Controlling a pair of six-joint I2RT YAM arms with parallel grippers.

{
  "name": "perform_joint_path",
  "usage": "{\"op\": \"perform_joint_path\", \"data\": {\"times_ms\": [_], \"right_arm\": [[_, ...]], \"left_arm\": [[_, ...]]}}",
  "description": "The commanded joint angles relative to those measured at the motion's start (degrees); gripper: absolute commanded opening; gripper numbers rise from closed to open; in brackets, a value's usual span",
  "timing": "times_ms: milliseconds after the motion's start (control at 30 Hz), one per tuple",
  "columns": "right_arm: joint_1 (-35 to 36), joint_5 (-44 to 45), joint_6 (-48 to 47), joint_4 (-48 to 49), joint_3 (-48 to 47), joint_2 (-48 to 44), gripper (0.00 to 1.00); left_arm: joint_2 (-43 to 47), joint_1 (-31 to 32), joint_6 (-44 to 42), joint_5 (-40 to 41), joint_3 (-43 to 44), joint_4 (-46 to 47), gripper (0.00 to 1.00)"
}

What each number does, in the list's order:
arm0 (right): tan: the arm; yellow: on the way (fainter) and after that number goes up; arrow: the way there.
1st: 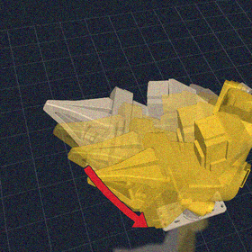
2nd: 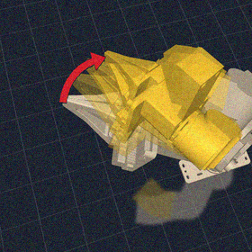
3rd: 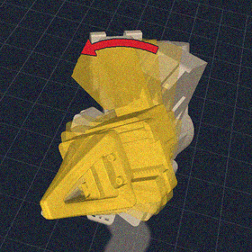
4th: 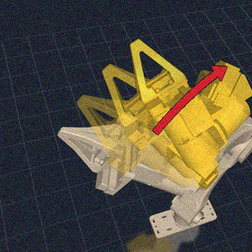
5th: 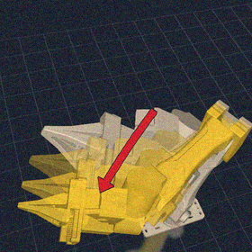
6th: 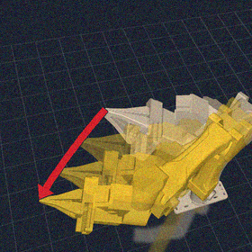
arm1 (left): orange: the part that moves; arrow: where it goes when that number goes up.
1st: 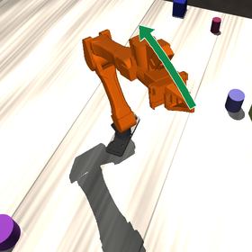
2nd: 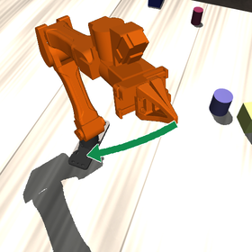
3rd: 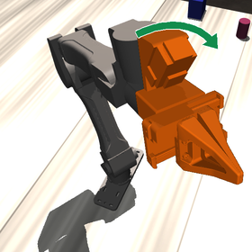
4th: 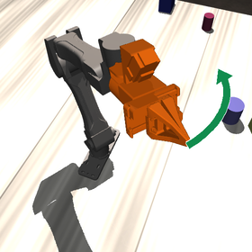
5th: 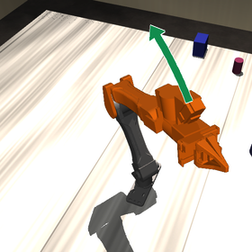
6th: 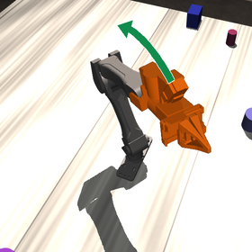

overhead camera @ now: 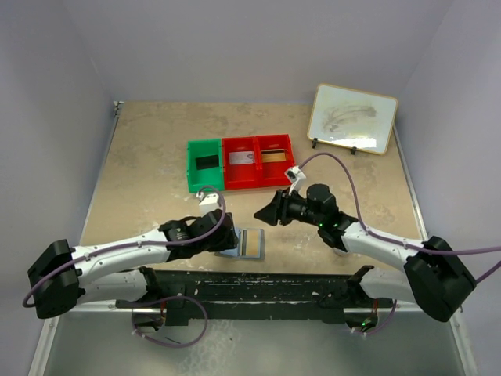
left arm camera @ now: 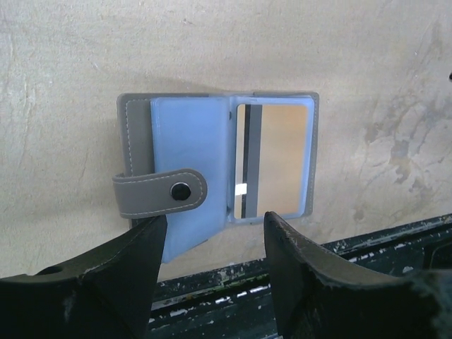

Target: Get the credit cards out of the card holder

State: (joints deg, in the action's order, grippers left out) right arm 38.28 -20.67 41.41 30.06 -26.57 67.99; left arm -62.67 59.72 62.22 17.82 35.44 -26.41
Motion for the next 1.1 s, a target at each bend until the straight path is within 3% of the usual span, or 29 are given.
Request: {"op": "perform_joint_path", "data": {"times_ms": [0,200,400,733,1067], "right_arm": [[1.2,-3.7,2.1,5.7,0.5,1.3,0.49],[1.8,-7.3,1.5,7.0,0.0,6.9,0.47],[5.0,-8.5,0.6,7.3,-1.6,10.5,0.46],[8.2,-1.5,0.5,-1.7,-2.7,14.2,0.42],[8.7,-2.1,2.9,-0.1,-0.9,18.4,0.39]], "left_arm": [[-2.0,0.2,0.7,3.6,-1.1,4.5,0.55],[-4.2,0.4,1.2,3.8,-2.5,5.2,0.50],[0.3,0.4,2.8,6.3,-5.4,3.4,0.54],[-2.0,0.4,2.0,4.6,-5.5,8.1,0.55],[-3.9,0.4,3.1,2.8,-7.8,14.0,0.50]]}}
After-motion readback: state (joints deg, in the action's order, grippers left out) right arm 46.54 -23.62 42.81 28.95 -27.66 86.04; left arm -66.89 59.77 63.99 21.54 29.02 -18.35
